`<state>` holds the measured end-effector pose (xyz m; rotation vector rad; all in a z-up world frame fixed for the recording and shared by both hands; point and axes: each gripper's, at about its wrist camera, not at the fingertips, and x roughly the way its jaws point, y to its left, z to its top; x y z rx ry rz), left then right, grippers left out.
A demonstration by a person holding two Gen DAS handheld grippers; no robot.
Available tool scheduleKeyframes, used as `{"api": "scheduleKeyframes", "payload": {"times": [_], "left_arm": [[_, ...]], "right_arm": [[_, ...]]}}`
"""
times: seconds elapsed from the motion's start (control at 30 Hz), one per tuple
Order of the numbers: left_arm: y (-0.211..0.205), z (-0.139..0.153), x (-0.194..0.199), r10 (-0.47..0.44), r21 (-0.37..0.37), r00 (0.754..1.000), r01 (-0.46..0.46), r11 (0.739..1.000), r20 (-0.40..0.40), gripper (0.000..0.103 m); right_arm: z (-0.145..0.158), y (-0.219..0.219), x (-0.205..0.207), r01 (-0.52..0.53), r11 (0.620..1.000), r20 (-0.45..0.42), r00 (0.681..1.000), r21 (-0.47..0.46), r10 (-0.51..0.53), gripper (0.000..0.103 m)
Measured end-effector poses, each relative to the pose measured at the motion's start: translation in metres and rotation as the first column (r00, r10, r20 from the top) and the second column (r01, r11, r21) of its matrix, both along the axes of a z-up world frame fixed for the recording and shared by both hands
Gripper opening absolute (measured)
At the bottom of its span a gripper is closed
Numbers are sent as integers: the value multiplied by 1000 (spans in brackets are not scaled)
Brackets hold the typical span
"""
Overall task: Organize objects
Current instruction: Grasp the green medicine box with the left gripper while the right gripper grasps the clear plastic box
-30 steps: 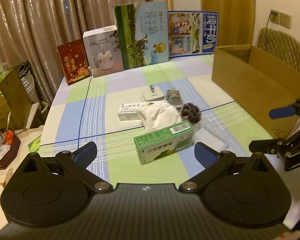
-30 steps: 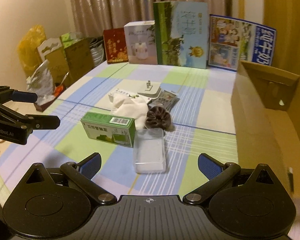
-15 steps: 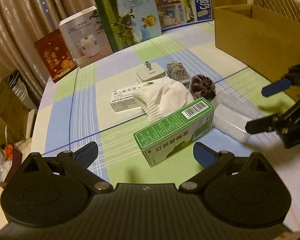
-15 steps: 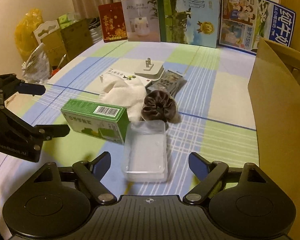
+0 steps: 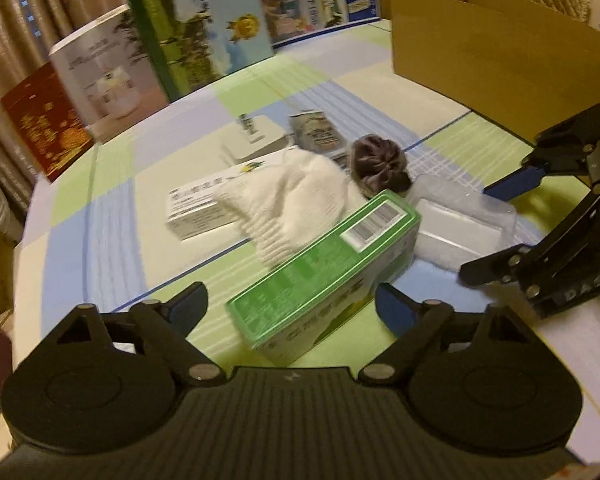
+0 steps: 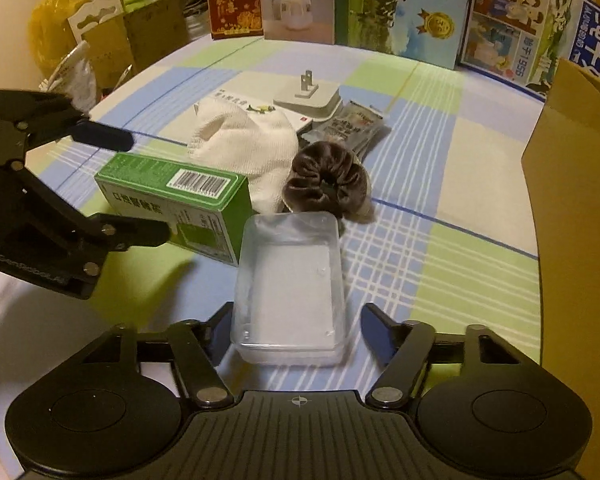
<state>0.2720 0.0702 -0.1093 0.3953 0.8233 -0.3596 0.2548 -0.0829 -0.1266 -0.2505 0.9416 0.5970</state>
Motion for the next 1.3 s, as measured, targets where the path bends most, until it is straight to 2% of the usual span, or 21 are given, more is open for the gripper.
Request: {"api": "scheduleKeyframes", "payload": {"times": [0.03, 0.17, 0.23, 0.37, 0.43, 0.5, 0.7, 0.73, 0.8, 0.9, 1.07, 1.3], "left_arm": [[-3, -1, 1, -16, 6, 1000, 16, 1000, 2, 85], [-10, -4, 4, -52, 22, 999, 52, 998, -4, 80], [-10, -4, 3, -54, 19, 998, 54, 998, -17, 70], [-9, 0, -2, -54, -4, 995, 54, 999, -82, 59], [-6, 3, -1, -18, -68, 985, 6, 998, -169, 57], [-5, 5, -3, -9, -130, 979, -18, 991, -203, 57], [-23, -1, -2, -22, -82, 985, 8, 997, -170, 56], [-25, -2, 0, -23, -73, 986, 11, 997, -167, 53], [-27, -5, 2, -21, -50, 987, 13, 999, -162, 40], [-26, -6, 5, -8, -48, 987, 0, 999, -160, 33], [-25, -6, 8, 6, -70, 985, -18, 997, -170, 30], [-27, -8, 8, 4, -72, 985, -17, 997, -172, 28]], "right_arm": [[-1, 0, 0, 3, 1000, -3, 1000, -4, -3, 55], [1, -6, 3, 40, 999, -5, 999, -8, -40, 55], [2, -10, 5, 59, 998, -13, 998, -7, -59, 54], [4, -16, 6, 90, 996, -27, 996, -2, -90, 55], [6, -17, 6, 93, 996, -30, 995, 8, -92, 55], [6, -17, 5, 88, 996, -31, 996, 9, -88, 55], [3, -16, 8, 92, 996, -24, 995, -2, -92, 57], [3, -16, 9, 95, 995, -21, 995, -7, -95, 58], [2, -17, 11, 96, 995, -22, 995, -9, -96, 58], [2, -18, 13, 95, 996, -21, 995, -3, -95, 58], [5, -15, 13, 71, 997, 6, 997, -4, -71, 59], [0, -17, 22, 88, 996, -16, 996, 5, -88, 61]]}}
